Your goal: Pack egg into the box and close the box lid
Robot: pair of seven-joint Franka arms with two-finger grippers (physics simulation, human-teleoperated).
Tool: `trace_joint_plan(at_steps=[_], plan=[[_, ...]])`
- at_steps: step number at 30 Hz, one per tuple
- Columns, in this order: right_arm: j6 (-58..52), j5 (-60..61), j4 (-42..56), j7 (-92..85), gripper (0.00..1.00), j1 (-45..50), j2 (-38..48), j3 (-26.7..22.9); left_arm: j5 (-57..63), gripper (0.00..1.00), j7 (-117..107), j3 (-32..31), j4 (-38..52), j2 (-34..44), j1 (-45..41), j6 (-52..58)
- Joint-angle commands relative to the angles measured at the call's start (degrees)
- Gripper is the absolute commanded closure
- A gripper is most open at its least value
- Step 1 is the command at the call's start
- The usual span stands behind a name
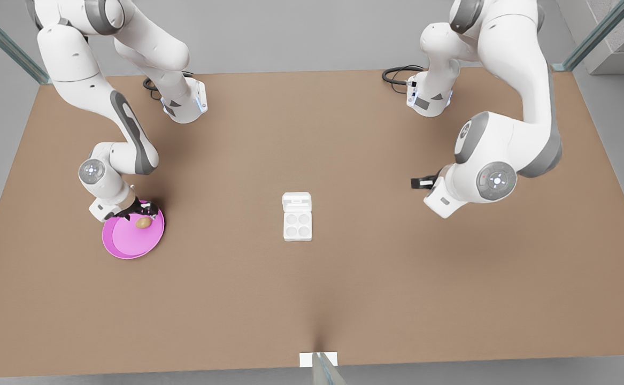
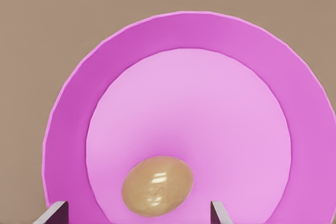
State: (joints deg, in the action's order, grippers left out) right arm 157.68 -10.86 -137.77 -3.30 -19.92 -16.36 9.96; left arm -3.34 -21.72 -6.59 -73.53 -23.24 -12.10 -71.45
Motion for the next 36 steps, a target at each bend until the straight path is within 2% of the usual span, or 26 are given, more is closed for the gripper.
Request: trace_joint_plan(at_steps=[1,6,9,11,24,26,36], plan=[[2.5,-0.6,0.1,-0.5,0.0,-0.5,-0.9,0.0,0.2,0.0,-1.6,0.0,0.1,0.0,0.0,5.9],[3.8,-1.4,0.1,-0.7,0.0,-1.7,-2.6,0.1,0.1,0.0,-1.6,0.1,0.7,-0.4,0.2,5.7],[3.4,-2.7,0.2,-0.7,0.0,-2.8,-2.6,0.1,-0.6,0.0,-1.8,0.4,4.5,-1.5,1.6,-5.1],[3.8,-2.6,0.6,-0.7,0.0,-2.8,-3.4,0.1,-0.3,0.0,-1.5,0.5,4.4,-1.6,1.4,-7.0],[5.0,-2.2,1.4,-0.7,0.0,-2.9,-5.8,0.1,0.0,0.0,-1.9,0.5,4.0,-1.0,1.6,-5.5],[5.1,-2.1,1.4,-0.7,0.27,-2.9,-5.8,0.1,-0.1,0.0,-1.9,0.5,4.0,-1.1,1.6,-5.6],[5.0,-1.9,1.5,-0.5,0.27,-2.8,-5.8,0.1,0.1,0.0,-1.8,0.6,4.4,-1.1,1.7,-7.6]])
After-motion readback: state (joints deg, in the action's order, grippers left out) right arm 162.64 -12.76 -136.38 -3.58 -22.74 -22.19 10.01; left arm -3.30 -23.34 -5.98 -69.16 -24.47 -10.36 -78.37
